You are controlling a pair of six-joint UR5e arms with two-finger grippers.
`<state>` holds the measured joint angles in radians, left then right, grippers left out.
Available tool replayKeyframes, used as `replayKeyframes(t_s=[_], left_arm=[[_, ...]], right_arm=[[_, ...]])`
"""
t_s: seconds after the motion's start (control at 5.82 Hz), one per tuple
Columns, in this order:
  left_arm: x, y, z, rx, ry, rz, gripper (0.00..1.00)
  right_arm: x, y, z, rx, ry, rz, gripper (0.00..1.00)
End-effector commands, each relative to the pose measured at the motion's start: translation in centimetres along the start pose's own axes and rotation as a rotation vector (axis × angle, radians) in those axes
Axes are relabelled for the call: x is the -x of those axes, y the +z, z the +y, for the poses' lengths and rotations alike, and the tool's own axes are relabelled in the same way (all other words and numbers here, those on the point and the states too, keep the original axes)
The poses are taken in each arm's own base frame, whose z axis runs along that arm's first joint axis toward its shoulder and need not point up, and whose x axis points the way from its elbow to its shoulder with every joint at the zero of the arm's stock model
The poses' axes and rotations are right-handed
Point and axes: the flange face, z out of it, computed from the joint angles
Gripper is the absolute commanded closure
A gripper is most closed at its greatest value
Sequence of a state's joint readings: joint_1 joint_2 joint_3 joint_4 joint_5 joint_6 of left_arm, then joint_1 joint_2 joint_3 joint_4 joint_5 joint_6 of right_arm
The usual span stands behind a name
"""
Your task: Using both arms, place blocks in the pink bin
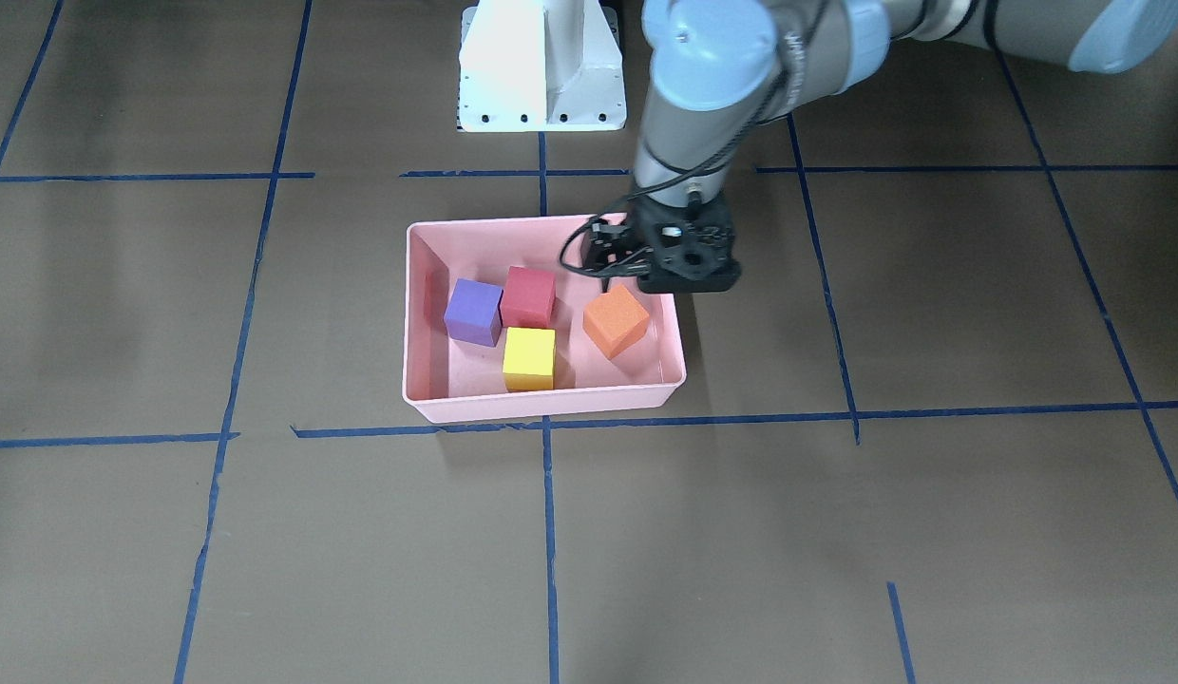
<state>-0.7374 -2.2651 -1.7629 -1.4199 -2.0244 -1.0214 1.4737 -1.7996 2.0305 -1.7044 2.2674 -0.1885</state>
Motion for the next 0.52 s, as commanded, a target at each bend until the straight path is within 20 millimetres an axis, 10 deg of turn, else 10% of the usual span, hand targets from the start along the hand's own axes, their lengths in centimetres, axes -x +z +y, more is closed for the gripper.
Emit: replayKeyframes(t_s=[0.0, 0.34], left_arm=[[13.5, -1.8, -3.1, 0.007, 0.201, -0.061, 0.0], [34.6, -5.8, -6.3, 0.052, 0.336, -0.073, 0.0]], right_arm=[[-1.8, 1.0, 4.1, -0.006, 0.067, -0.04, 0.01], [-2.3, 1.4, 4.2, 0.002, 0.165, -0.042, 0.01]])
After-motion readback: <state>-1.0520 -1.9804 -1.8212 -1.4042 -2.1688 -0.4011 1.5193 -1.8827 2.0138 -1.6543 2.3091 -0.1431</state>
